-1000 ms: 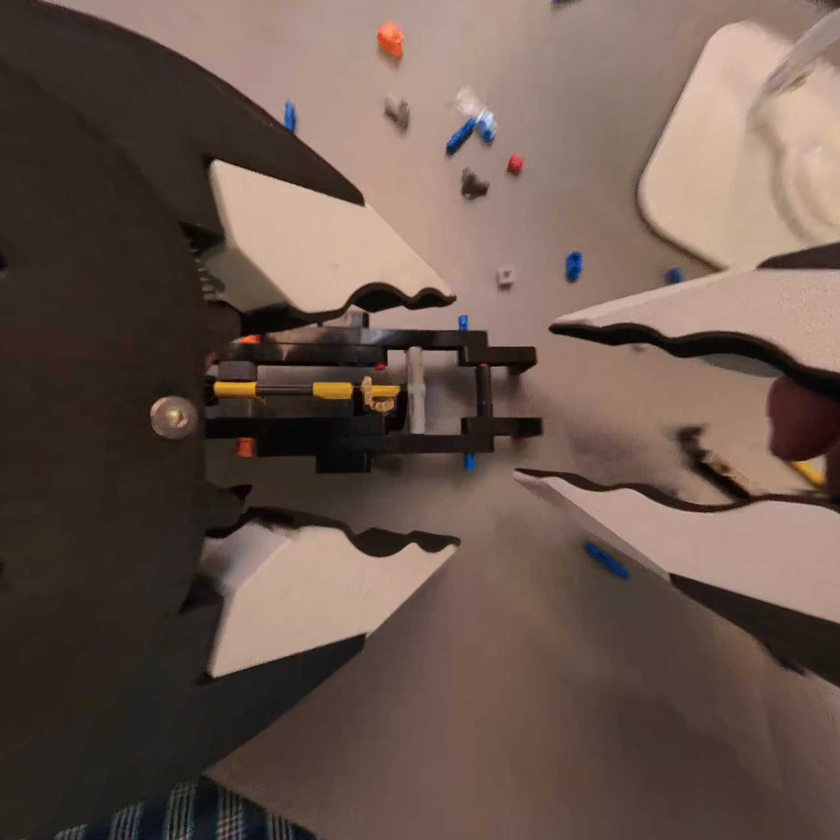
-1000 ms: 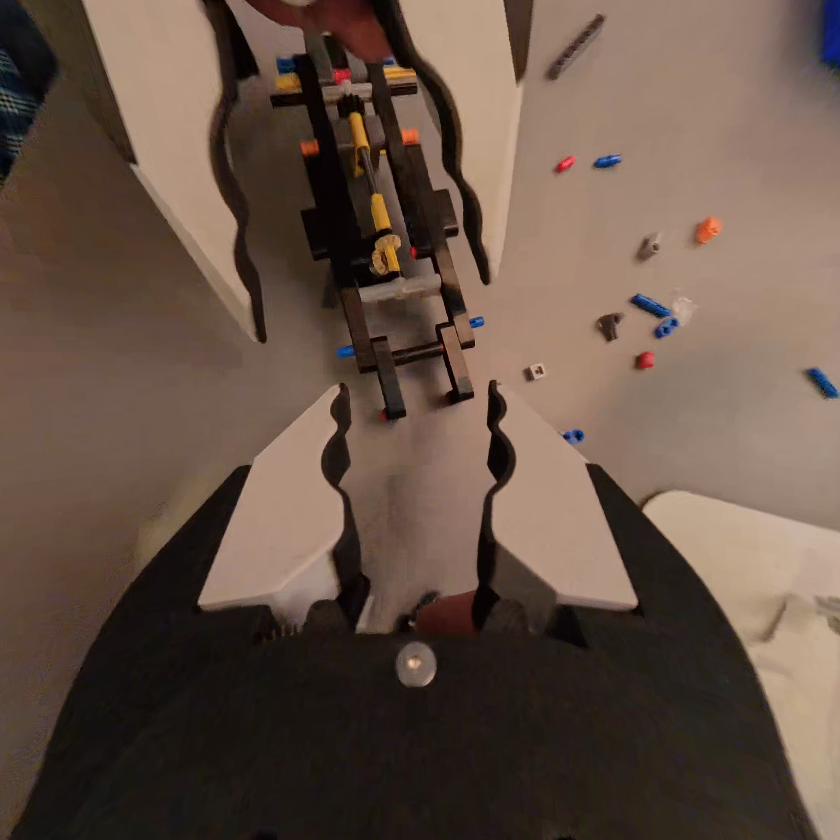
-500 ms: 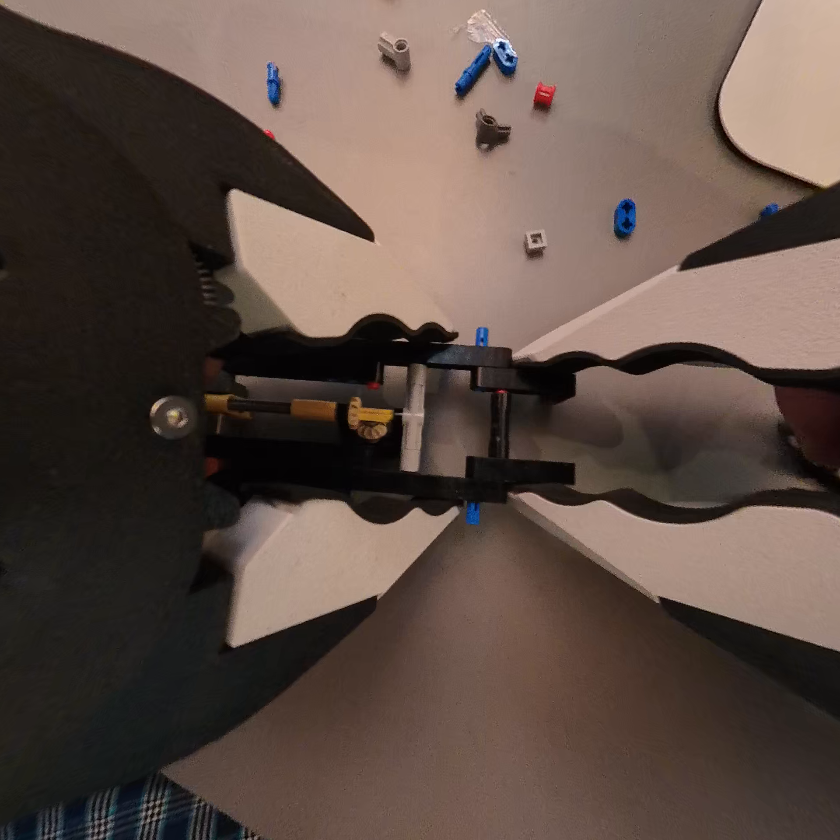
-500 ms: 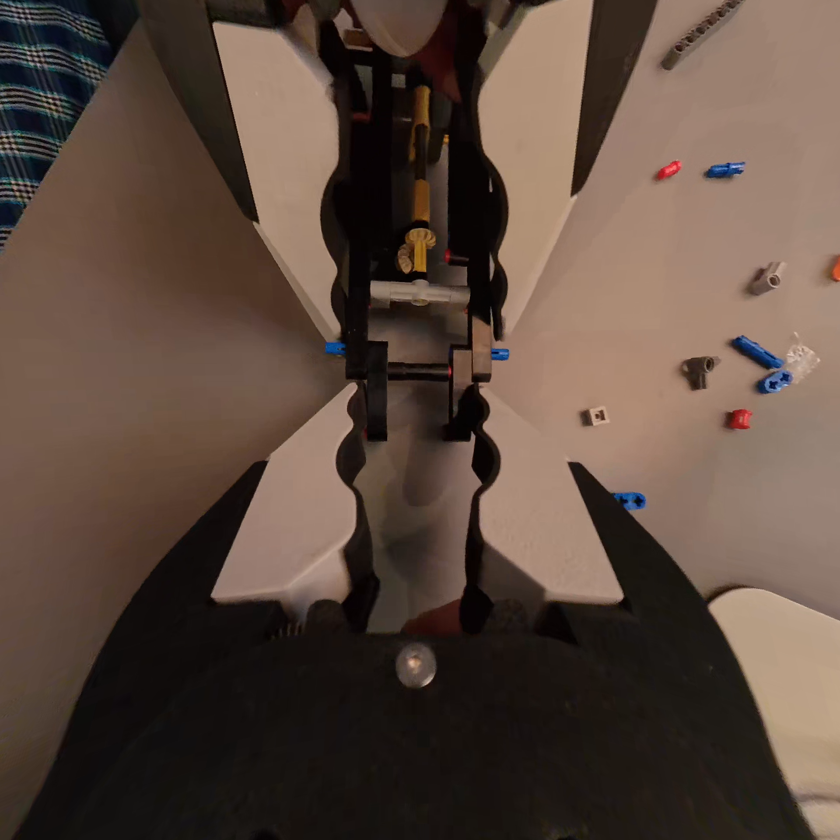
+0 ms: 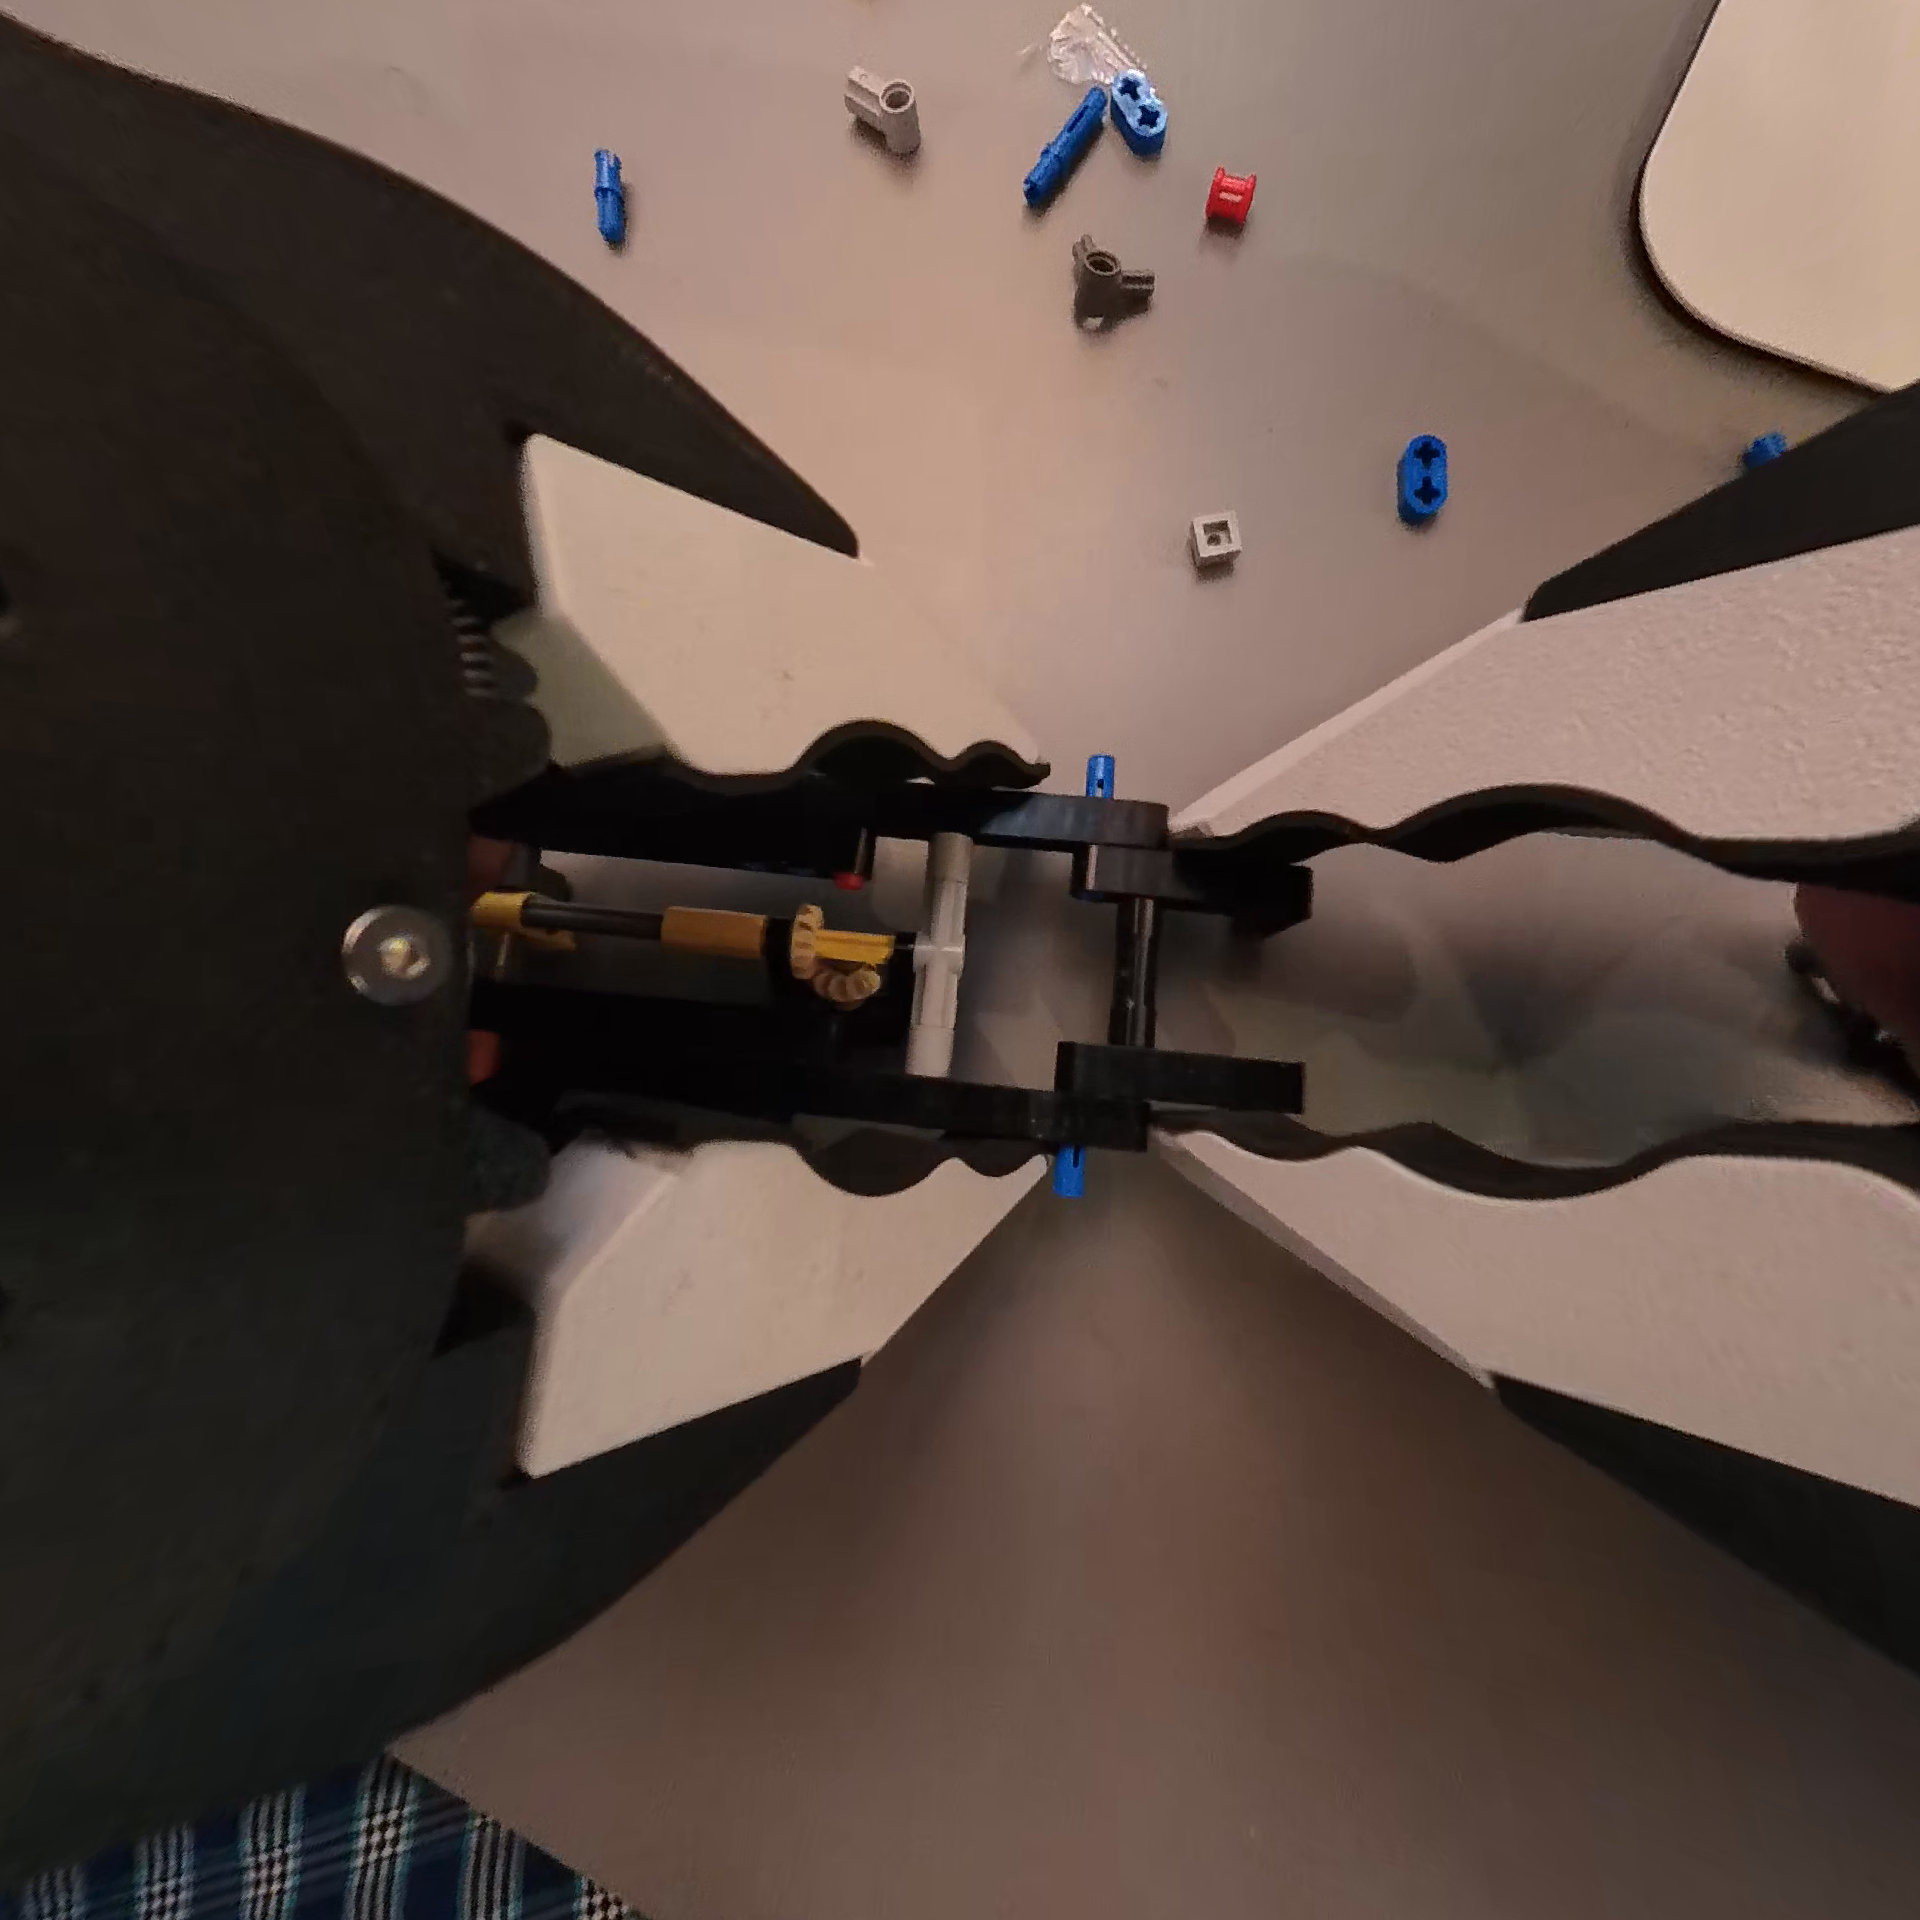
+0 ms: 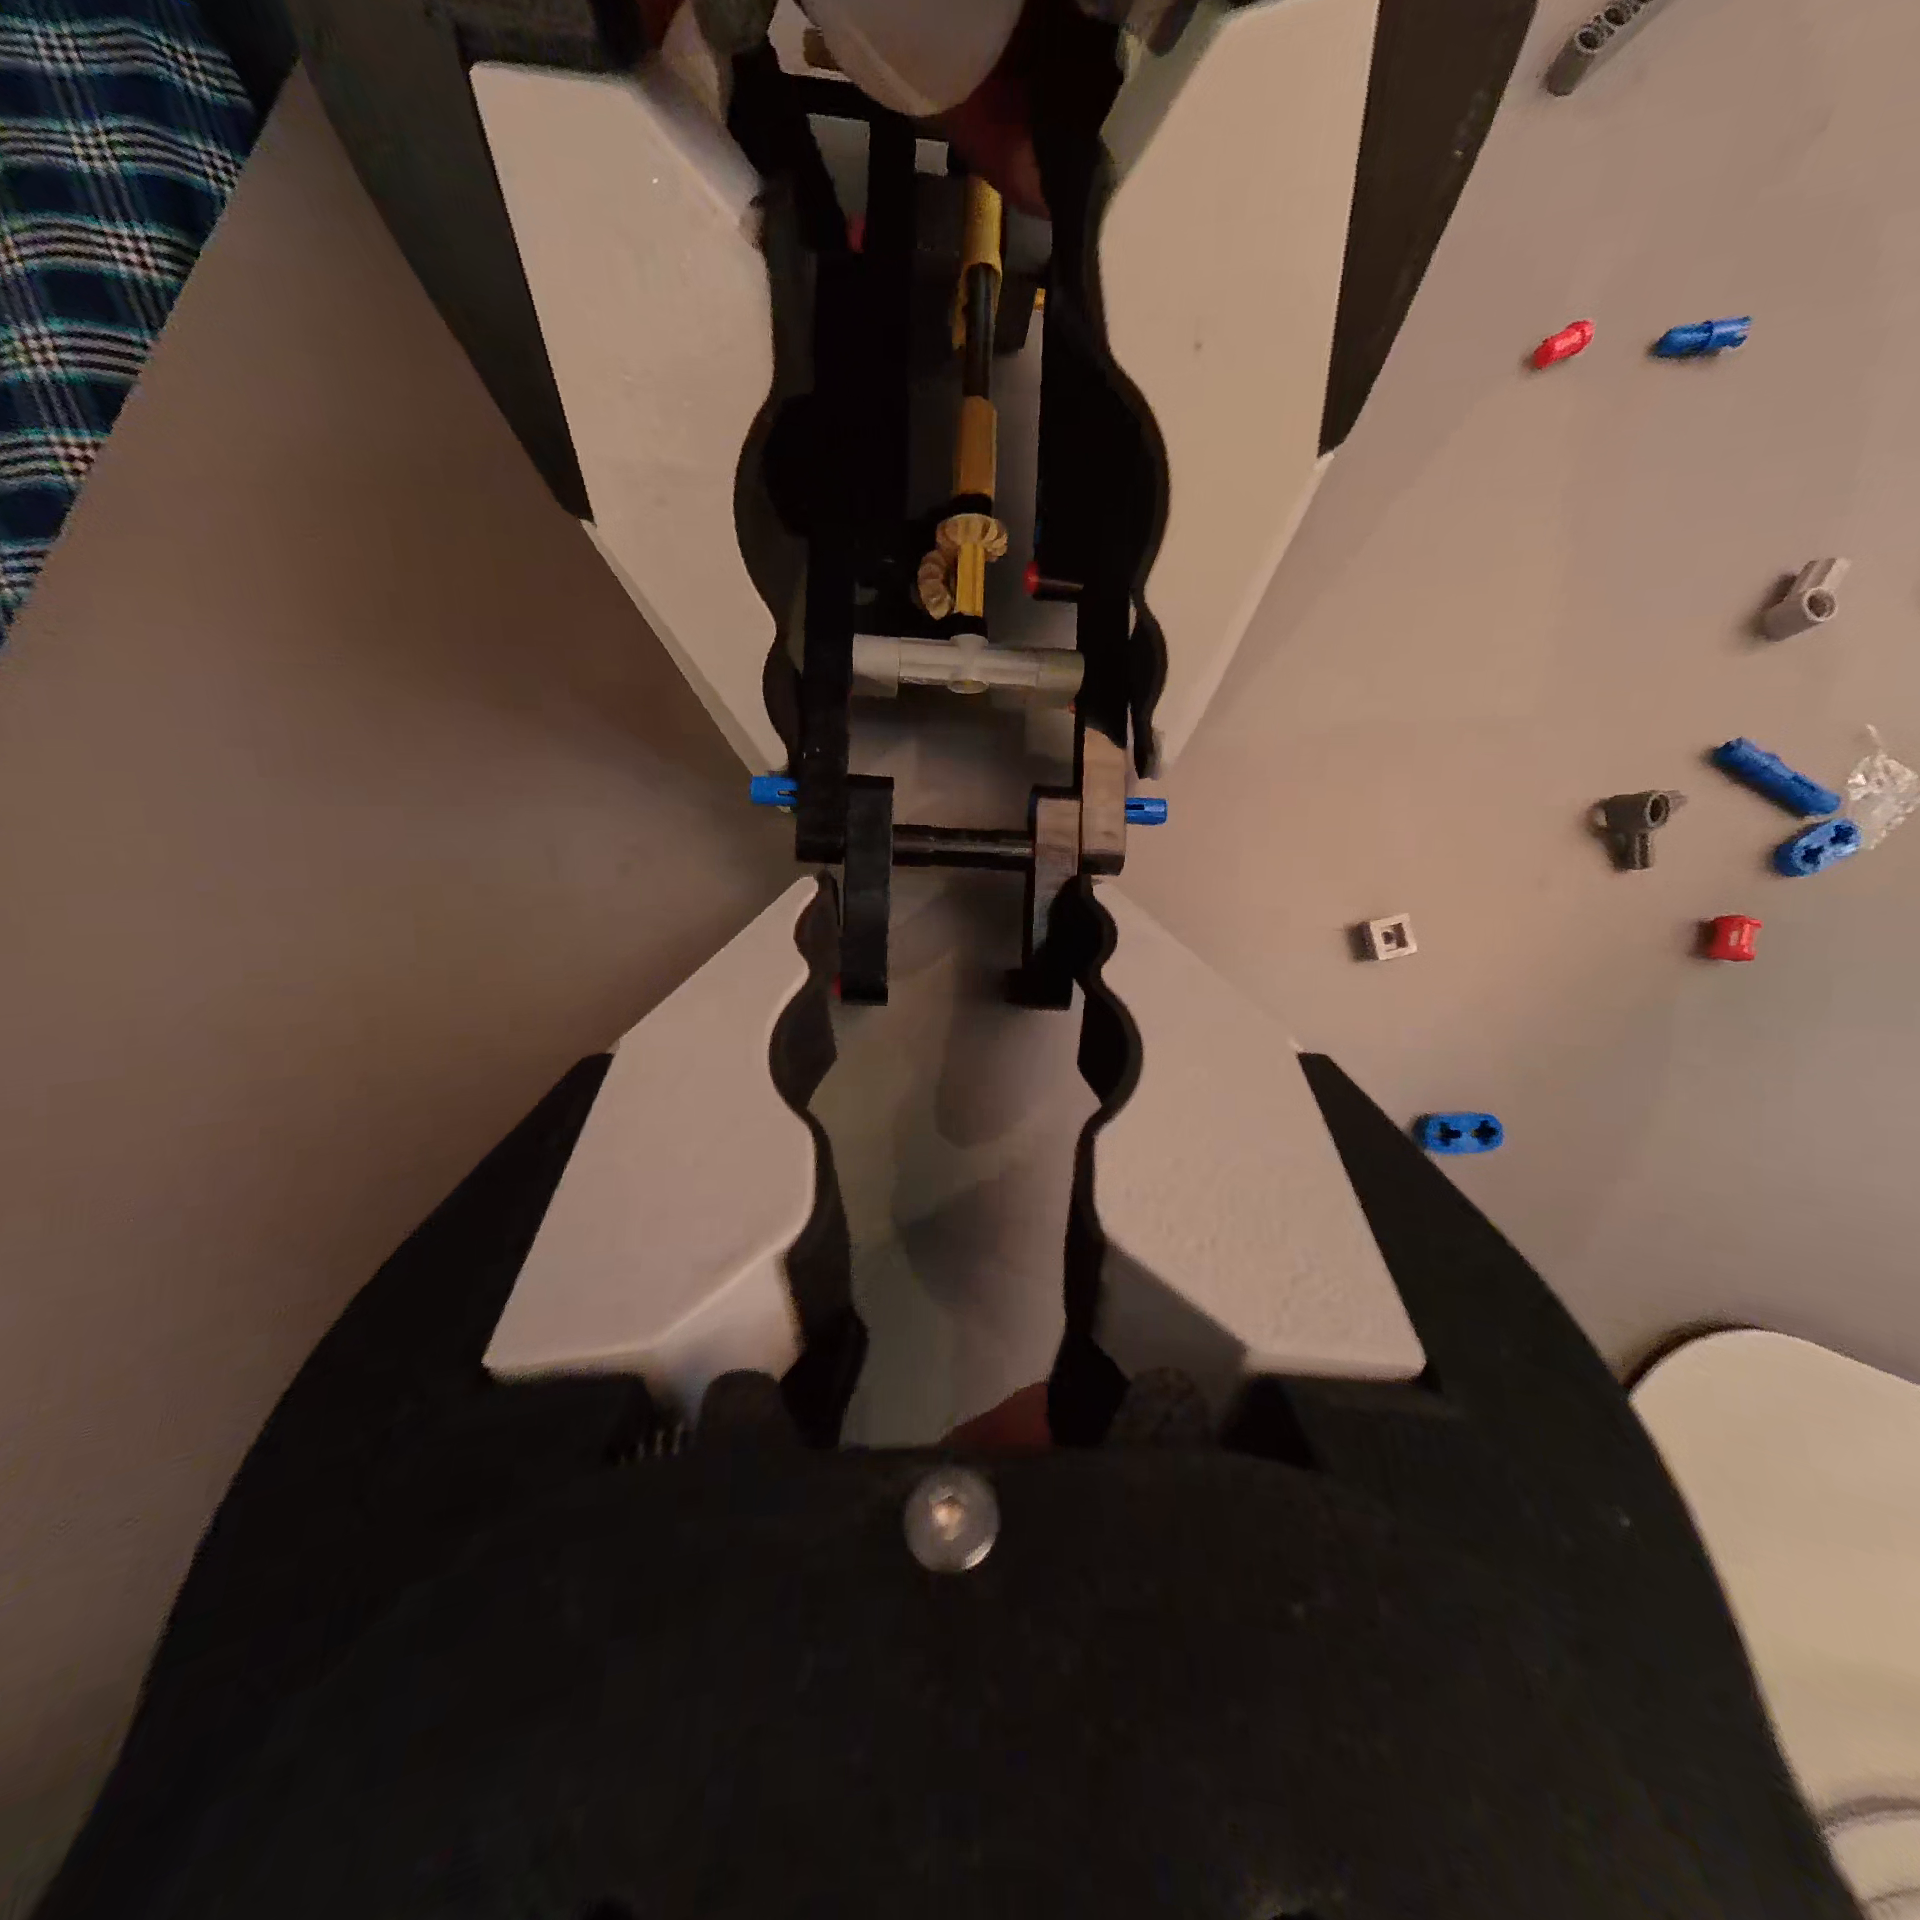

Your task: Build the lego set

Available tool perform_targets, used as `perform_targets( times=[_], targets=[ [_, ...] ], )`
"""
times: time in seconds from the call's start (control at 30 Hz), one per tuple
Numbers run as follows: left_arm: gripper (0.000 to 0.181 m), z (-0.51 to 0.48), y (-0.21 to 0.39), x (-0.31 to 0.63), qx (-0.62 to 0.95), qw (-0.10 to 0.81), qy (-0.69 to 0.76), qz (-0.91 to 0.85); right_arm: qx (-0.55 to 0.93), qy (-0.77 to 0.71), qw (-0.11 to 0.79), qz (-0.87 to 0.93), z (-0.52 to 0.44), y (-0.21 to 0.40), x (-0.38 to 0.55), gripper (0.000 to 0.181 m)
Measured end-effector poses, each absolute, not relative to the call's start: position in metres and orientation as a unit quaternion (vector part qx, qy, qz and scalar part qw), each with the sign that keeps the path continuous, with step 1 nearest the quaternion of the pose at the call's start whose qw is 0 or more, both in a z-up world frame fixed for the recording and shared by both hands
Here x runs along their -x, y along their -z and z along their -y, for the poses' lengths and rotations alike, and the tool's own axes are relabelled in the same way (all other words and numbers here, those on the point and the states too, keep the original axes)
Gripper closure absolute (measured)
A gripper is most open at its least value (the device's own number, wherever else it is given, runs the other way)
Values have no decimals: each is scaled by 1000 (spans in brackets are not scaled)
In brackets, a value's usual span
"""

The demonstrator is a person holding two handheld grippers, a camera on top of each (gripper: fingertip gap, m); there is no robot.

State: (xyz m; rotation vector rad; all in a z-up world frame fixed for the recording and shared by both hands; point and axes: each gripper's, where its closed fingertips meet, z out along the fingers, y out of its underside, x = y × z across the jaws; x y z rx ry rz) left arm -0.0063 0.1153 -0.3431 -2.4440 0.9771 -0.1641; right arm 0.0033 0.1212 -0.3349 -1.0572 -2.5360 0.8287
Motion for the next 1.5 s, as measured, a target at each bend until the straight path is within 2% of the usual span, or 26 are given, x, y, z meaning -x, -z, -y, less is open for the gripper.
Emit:
perform_targets(
  times=[0.03,0.07,0.1,0.13,0.33,0.5,0.53,0.6,0.7,0.83,0.9,1.03,1.17,1.27,1.33,1.43,1.5],
  targets=[
    [115,-114,342,7,896,251,59,-361,373,-284,137,873,-123,334,-3,124],
    [100,-114,340,10,897,254,55,-359,379,-277,141,872,-127,333,-3,118],
    [81,-111,338,14,900,253,54,-352,379,-278,143,871,-129,331,-6,120],
    [72,-108,333,19,901,256,56,-346,380,-284,146,868,-130,327,-8,121],
    [76,-71,305,58,899,280,70,-330,411,-283,152,853,-137,324,-20,111],
    [77,-30,318,99,909,263,29,-323,426,-267,186,844,-137,335,-17,114],
    [79,-22,322,101,907,257,29,-332,427,-265,188,844,-136,337,-17,114],
    [96,-23,324,111,896,278,-12,-347,429,-270,193,840,-131,340,-16,117],
    [110,-35,325,125,858,329,-86,-384,434,-272,214,832,-131,338,-12,140],
    [130,-38,332,119,842,351,-77,-403,443,-279,207,827,-130,337,-12,140],
    [152,-37,335,117,839,342,-75,-416,456,-297,195,816,-129,334,-12,141],
    [152,-35,330,108,854,340,-20,-393,484,-339,140,795,-129,325,-16,141],
    [153,-30,321,94,876,324,95,-346,521,-390,42,758,-126,313,-24,140],
    [153,-26,317,83,887,297,205,-289,536,-407,10,740,-129,308,-24,137],
    [153,-28,317,80,890,287,261,-240,538,-412,7,736,-131,307,-23,120],
    [153,-26,318,73,883,258,355,-169,526,-409,63,743,-139,305,-17,111],
    [153,-27,315,72,872,247,404,-123,508,-390,122,758,-148,303,-15,113]
  ],
)
